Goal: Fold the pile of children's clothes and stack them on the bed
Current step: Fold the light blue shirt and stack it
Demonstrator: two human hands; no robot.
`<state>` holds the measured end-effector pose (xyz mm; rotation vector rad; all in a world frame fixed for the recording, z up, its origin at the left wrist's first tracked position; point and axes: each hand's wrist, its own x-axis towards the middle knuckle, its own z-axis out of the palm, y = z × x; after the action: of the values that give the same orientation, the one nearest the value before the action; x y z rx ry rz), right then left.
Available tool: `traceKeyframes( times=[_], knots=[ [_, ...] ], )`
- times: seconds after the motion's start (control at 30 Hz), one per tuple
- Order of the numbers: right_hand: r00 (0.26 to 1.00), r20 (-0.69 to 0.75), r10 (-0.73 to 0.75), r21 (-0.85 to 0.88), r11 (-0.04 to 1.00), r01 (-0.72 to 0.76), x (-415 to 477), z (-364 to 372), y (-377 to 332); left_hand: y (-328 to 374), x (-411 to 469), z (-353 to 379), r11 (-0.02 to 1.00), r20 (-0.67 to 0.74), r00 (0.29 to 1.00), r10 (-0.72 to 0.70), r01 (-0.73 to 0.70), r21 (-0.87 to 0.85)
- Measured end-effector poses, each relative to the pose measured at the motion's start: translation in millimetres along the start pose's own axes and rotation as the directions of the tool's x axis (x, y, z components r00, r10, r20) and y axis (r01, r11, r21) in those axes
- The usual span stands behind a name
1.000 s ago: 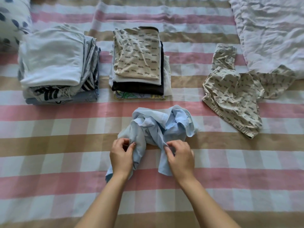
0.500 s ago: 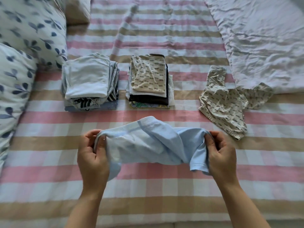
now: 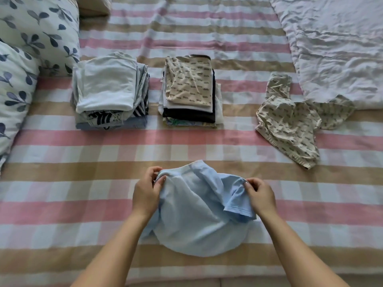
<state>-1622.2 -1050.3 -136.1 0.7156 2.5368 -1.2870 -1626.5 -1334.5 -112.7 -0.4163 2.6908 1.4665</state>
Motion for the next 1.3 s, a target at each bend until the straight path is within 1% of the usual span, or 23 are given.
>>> traceKeyframes(
  times=[0.1, 0.17, 0.2, 0.27, 0.3, 0.33, 0.37, 0.43, 0.47, 0.5, 0.53, 0.6, 0.67, 0.73, 0.83, 0.9, 0.93, 0.97, 1.1, 1.17, 1.2, 1.23, 1.3],
  knots=[
    [0.996, -0.006, 0.085, -0.067, 0.994, -0.086, 14.5, 14.3, 20.4, -30.1, 8.5, 23.6, 0.990, 0.143, 0.981, -0.128, 0.118, 0.081],
    [0.994, -0.054, 0.099, -0.133, 0.985, -0.105, 17.9, 16.9, 22.0, -39.9, 10.1, 27.3, 0.979, 0.156, 0.972, -0.175, 0.154, 0.136],
    [0.994, -0.095, 0.057, -0.198, 0.977, -0.075, 17.4, 18.2, 19.9, -43.1, 9.7, 27.3, 0.975, 0.138, 0.973, -0.185, 0.164, 0.150],
    [0.978, -0.157, -0.134, -0.307, 0.948, 0.081, 12.1, 24.5, 7.9, -43.4, 5.5, 24.4, 0.972, 0.108, 0.973, -0.205, 0.189, 0.137],
    [0.962, -0.146, -0.231, -0.356, 0.919, 0.167, 9.2, 30.7, -0.5, -41.9, 2.4, 23.8, 0.969, 0.101, 0.968, -0.229, 0.217, 0.116],
    [0.953, -0.100, -0.287, -0.412, 0.884, 0.223, 7.1, 38.3, -7.9, -41.4, -1.0, 24.5, 0.965, 0.096, 0.962, -0.257, 0.249, 0.086],
    [0.957, -0.028, -0.288, -0.472, 0.848, 0.241, 6.9, 47.1, -14.7, -41.4, -3.6, 26.2, 0.957, 0.087, 0.954, -0.287, 0.283, 0.058],
    [0.979, 0.130, -0.158, -0.591, 0.781, 0.204, 9.6, 62.5, -22.7, -42.2, -7.0, 29.5, 0.944, 0.059, 0.942, -0.331, 0.330, 0.022],
    [0.981, 0.165, -0.098, -0.617, 0.766, 0.180, 12.1, 67.5, -23.7, -43.9, -7.6, 30.4, 0.941, 0.044, 0.940, -0.339, 0.340, -0.002],
    [0.984, 0.162, -0.077, -0.606, 0.779, 0.160, 14.3, 69.3, -24.1, -44.8, -7.7, 30.0, 0.938, 0.031, 0.939, -0.341, 0.342, -0.047],
    [0.988, 0.133, -0.077, -0.559, 0.817, 0.139, 15.0, 68.7, -25.1, -45.1, -7.9, 27.7, 0.936, 0.016, 0.941, -0.338, 0.338, -0.103],
    [0.992, 0.037, -0.117, -0.400, 0.908, 0.122, 15.3, 61.5, -27.1, -41.1, -7.3, 17.9, 0.934, -0.023, 0.948, -0.317, 0.307, -0.184],
    [0.986, -0.049, -0.158, -0.242, 0.960, 0.142, 15.3, 46.6, -30.2, -33.4, -6.6, 6.9, 0.948, -0.072, 0.962, -0.262, 0.243, -0.206],
    [0.973, -0.130, -0.189, -0.164, 0.972, 0.167, 18.2, 27.6, -32.9, -22.9, -4.0, -1.1, 0.968, -0.097, 0.979, -0.179, 0.158, -0.194],
    [0.941, -0.239, -0.237, -0.200, 0.961, 0.192, 31.1, 1.3, -27.0, -9.1, 1.9, 0.7, 0.986, -0.056, 0.996, -0.063, 0.053, -0.155],
    [0.946, -0.250, -0.208, -0.252, 0.957, 0.144, 42.6, -8.6, -19.4, -5.0, 6.2, 12.6, 0.997, -0.009, 1.000, 0.001, -0.002, -0.077],
    [0.955, -0.240, -0.176, -0.280, 0.954, 0.105, 47.9, -10.9, -14.1, -5.7, 8.8, 21.2, 0.999, 0.006, 1.000, 0.004, -0.004, -0.052],
    [0.964, -0.224, -0.145, -0.303, 0.950, 0.073, 52.7, -10.8, -8.5, -8.3, 11.9, 29.5, 0.999, 0.016, 1.000, -0.018, 0.018, -0.044],
    [0.988, -0.150, -0.020, -0.326, 0.945, -0.030, 61.9, -1.1, 8.6, -30.7, 24.4, 53.7, 0.983, 0.045, 0.982, -0.185, 0.185, -0.002],
    [0.994, -0.111, 0.003, -0.340, 0.940, -0.041, 59.2, 3.0, 10.3, -39.3, 26.2, 56.3, 0.970, 0.080, 0.967, -0.242, 0.241, 0.018],
    [0.993, -0.113, -0.029, -0.371, 0.928, -0.015, 54.6, 5.0, 8.4, -40.6, 25.7, 56.1, 0.966, 0.098, 0.961, -0.257, 0.256, 0.020],
    [0.987, -0.132, -0.095, -0.407, 0.913, 0.033, 47.5, 7.6, 4.5, -39.8, 24.3, 55.2, 0.966, 0.108, 0.960, -0.259, 0.259, 0.015],
    [0.945, -0.179, -0.273, -0.402, 0.897, 0.183, 25.8, 16.6, -9.3, -30.0, 18.3, 51.5, 0.971, 0.106, 0.967, -0.234, 0.238, -0.031]
  ],
)
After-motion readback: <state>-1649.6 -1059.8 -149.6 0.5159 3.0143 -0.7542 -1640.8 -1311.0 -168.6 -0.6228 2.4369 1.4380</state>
